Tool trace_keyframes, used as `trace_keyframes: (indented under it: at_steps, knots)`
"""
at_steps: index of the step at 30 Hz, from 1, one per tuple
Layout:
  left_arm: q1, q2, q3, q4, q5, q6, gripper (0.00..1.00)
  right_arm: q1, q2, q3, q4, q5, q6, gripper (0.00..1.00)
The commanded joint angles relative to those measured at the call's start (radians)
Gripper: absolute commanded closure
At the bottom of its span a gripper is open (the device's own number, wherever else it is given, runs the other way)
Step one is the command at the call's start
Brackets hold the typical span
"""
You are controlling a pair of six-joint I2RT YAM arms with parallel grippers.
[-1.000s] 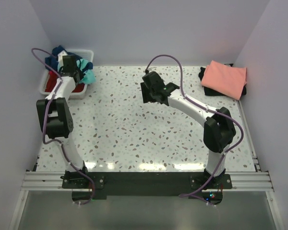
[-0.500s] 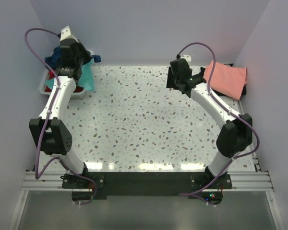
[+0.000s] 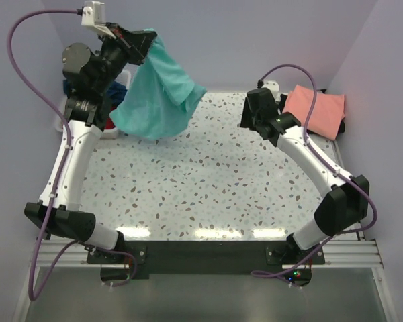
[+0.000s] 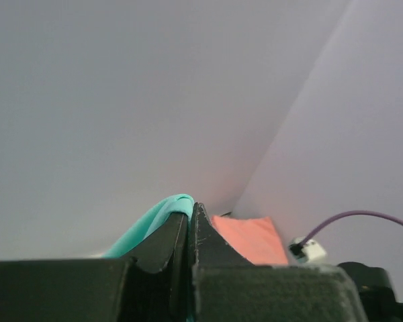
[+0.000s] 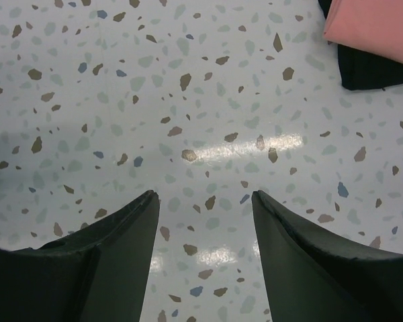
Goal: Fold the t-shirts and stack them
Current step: Move the tshirt to the center of the board
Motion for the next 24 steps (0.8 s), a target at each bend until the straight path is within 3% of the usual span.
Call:
trace_keyframes:
  at_steps: [1, 7, 10, 15, 18, 20, 22, 24]
  knots:
    - [0.0, -0.045, -0.035, 0.295, 0.296, -0.14, 1.0, 0.001, -0.091, -0.018, -0.012, 0.088, 0.042, 0.39]
    - [-0.063, 0.017, -0.032, 0.51, 0.531, -0.283, 1.0, 0.002, -0.139, -0.035, -0.046, 0.152, 0.088, 0.39]
    - [-0.133, 0.051, -0.008, 0.559, 0.663, -0.278, 1.0, 0.001, -0.166, -0.044, -0.056, 0.185, 0.117, 0.4]
    - [-0.186, 0.036, -0.029, 0.523, 0.7, -0.207, 1.0, 0.002, -0.228, -0.068, -0.061, 0.215, 0.137, 0.41]
    - [-0.186, -0.045, -0.101, 0.267, 0.466, -0.019, 1.0, 0.001, -0.242, -0.074, -0.073, 0.222, 0.134, 0.41]
    - [-0.186, -0.089, -0.176, 0.113, 0.177, 0.031, 1.0, 0.002, -0.248, -0.081, -0.08, 0.22, 0.134, 0.41]
    - [-0.186, -0.136, -0.251, 0.054, -0.02, 0.07, 1.0, 0.002, -0.254, -0.097, -0.081, 0.212, 0.133, 0.41]
    - [-0.186, -0.154, -0.288, -0.029, -0.116, 0.079, 1.0, 0.002, -0.257, -0.108, -0.08, 0.202, 0.134, 0.41]
